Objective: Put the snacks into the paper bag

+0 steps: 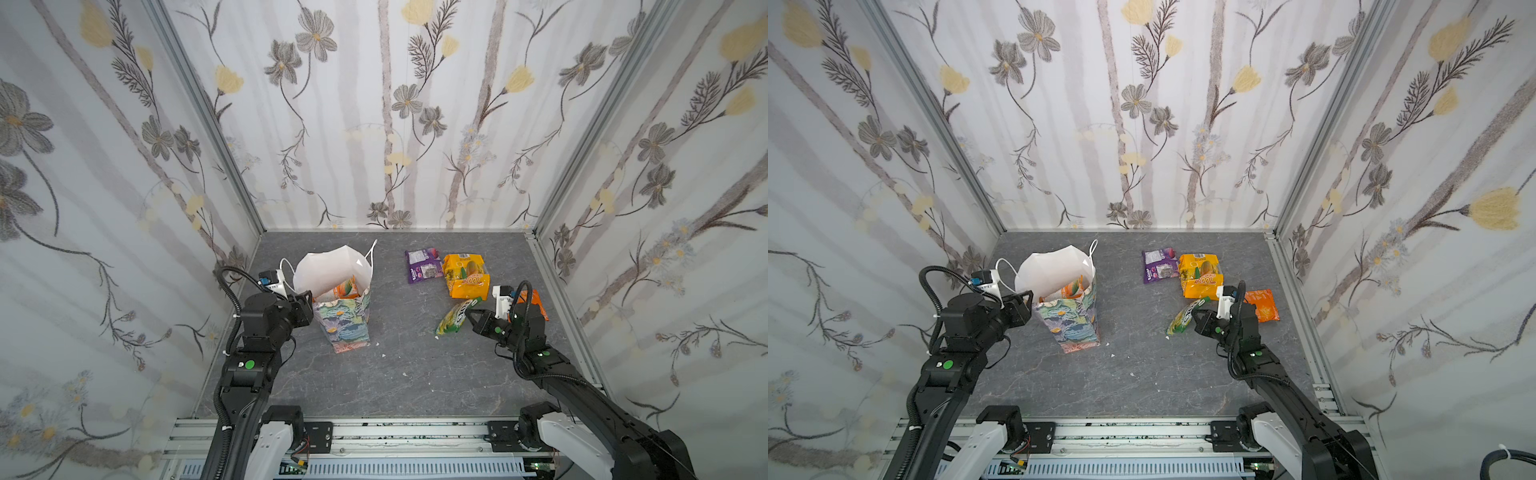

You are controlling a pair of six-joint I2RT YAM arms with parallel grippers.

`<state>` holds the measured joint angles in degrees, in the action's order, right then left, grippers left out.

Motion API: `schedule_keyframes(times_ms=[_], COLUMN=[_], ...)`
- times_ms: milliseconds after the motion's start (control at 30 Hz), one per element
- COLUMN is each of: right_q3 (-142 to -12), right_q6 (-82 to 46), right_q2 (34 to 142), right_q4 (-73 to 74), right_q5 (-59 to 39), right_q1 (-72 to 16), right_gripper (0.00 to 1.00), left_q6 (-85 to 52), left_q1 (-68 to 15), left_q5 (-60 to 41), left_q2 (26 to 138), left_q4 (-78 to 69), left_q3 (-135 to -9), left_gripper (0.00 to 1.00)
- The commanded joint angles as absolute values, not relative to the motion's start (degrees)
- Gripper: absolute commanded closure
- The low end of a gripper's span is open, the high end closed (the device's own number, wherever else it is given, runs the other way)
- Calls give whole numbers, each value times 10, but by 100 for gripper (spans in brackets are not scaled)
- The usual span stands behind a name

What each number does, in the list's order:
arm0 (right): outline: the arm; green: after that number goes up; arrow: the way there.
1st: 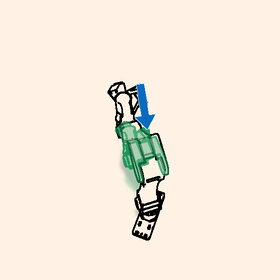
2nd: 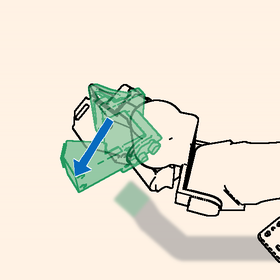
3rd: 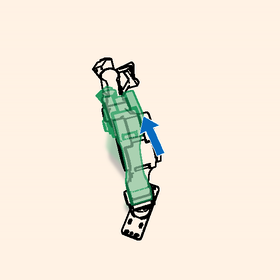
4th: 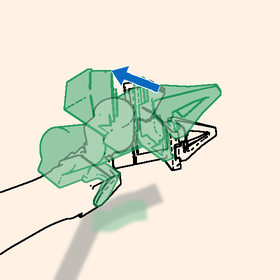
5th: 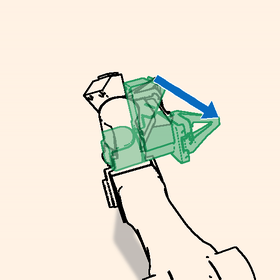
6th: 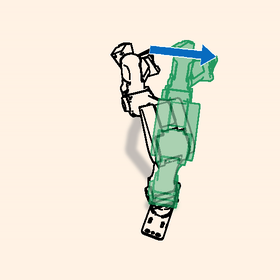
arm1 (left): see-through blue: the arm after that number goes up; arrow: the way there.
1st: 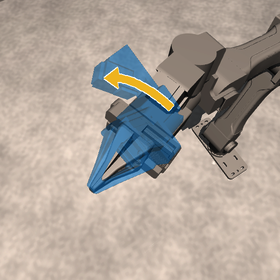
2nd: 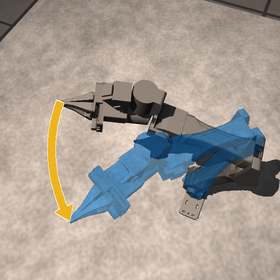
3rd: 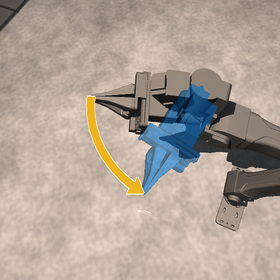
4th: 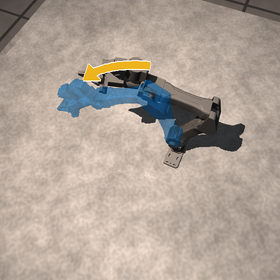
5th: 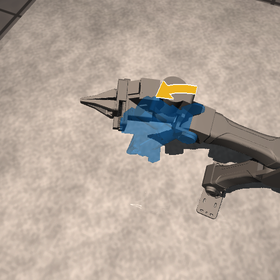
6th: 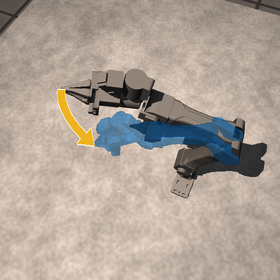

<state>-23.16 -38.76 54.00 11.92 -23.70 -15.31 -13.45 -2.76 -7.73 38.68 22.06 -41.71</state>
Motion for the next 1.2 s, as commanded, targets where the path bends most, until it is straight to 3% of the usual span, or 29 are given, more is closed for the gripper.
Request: schedule_keyframes(times_ms=[0, 267, 367, 567, 633, 733, 933, 1067, 1167], right_q3=[-275, -362, -392, -462, -447, -407, -382, -404, -436], right_q6=[-343, -301, -286, -239, -248, -259, -241, -223, -224], right_q2=[544, 560, 572, 604, 611, 631, 705, 725, 744], right_q4=[109, 82, 11, -186, -199, -183, -134, -123, -161], right_q5=[-260, -282, -203, 11, 41, 57, 7, 29, 102], right_q1=[-171, -226, -229, -298, -300, -290, -242, -319, -379], right_gripper=[100, 100, 100, 67, 50, 40, 39, 41, 41], left_q6=[-129, -129, -129, -128, -129, -128, -128, -128, -128], left_q1=[-27, -27, -27, -27, -27, -27, -27, -27, -27], left_q5=[-76, -76, -76, -77, -78, -78, -79, -79, -76], left_q2=[387, 387, 387, 388, 390, 388, 387, 387, 387], left_q4=[217, 217, 217, 217, 217, 217, 217, 217, 218], left_q3=[-416, -416, -416, -416, -417, -416, -416, -416, -416], left_gripper=[46, 46, 46, 46, 46, 46, 46, 46, 46])
